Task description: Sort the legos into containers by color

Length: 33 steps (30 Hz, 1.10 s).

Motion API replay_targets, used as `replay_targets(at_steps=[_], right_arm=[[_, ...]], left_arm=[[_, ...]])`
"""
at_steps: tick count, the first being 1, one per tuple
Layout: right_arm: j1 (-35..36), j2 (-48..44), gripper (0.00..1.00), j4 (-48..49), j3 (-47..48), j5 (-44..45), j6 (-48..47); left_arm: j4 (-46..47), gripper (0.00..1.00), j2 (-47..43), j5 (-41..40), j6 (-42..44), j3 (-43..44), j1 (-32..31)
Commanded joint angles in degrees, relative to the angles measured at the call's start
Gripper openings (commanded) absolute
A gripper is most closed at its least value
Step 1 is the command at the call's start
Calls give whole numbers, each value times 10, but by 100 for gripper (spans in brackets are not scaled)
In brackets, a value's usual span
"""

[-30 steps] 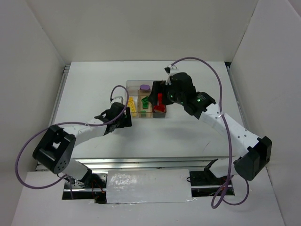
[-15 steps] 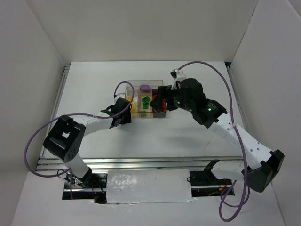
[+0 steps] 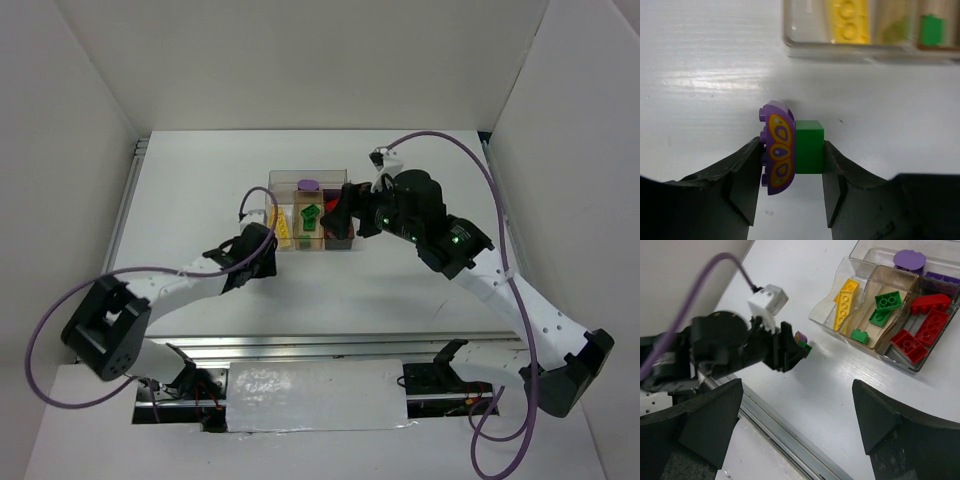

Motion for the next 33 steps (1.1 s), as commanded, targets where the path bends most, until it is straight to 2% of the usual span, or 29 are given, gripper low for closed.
replay_targets(at_steps=[1, 5, 6, 11, 18, 28, 30, 31, 33], right_arm=[[3, -5, 98, 40, -24, -12, 19], [-7, -3, 99, 99, -82, -22, 79], [-7, 8, 98, 111, -88, -34, 107], [9, 74, 90, 115, -69, -117, 152], [78, 117, 85, 108, -55, -116, 169], [113, 155, 75, 135, -64, -143, 188], [115, 158, 58, 139, -63, -147, 186], [117, 158, 46, 140, -63, -150, 186], [117, 157, 33, 147, -63, -157, 188]], left_arm=[[-18, 0, -99, -1, -25, -21, -56], [24, 0, -221, 41, 6, -74, -86], [42, 0, -276, 51, 16, -103, -88], [175, 0, -421, 134, 91, -178, -95], [271, 0, -477, 210, 149, -224, -102], [321, 0, -487, 271, 179, -229, -108], [326, 0, -492, 264, 176, -235, -110], [327, 0, -494, 261, 177, -238, -110], [316, 1, -495, 232, 175, -237, -111]])
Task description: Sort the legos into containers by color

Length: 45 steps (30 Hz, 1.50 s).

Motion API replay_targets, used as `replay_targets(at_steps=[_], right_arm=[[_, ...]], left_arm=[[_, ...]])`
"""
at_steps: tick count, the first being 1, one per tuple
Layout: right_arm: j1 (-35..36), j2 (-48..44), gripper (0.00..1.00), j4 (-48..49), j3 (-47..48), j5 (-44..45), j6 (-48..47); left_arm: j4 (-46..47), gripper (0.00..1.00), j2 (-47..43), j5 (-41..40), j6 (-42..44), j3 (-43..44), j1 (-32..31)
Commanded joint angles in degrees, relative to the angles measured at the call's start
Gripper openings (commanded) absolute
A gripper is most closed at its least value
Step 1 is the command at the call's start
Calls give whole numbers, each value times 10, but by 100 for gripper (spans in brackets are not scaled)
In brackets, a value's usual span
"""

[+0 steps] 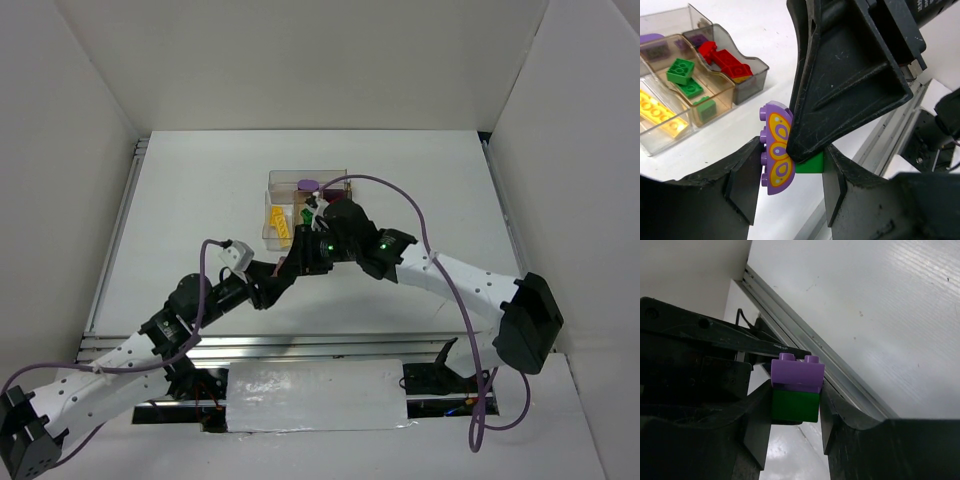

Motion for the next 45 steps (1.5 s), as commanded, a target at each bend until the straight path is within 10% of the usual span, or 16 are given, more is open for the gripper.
replay_targets(at_steps=[1, 3, 6, 7, 8, 18, 34, 45], right_arm=[[7, -1, 28, 29, 13, -18, -1], [8, -4, 4, 44, 3, -37, 6], [9, -9, 0, 110, -29, -90, 2], [7, -17, 0, 131, -40, -101, -1], [4, -21, 0, 178, -52, -116, -7], [-140, -179, 0, 199, -192, -304, -293], [-156, -254, 0, 137, -165, -429, -337], [-153, -234, 0, 167, -146, -426, -295]], left_arm=[[54, 3, -14, -24, 10, 7, -5], [46, 16, -14, -38, 3, 11, -5], [37, 55, -6, -52, 2, 22, -6], [32, 90, 1, -46, -2, 32, -6], [26, 99, 5, -43, -5, 41, -6], [-278, 100, 130, 65, -65, 304, -6], [-90, 84, 188, 351, -107, 261, -5], [-61, 44, 223, 374, -108, 254, -6]])
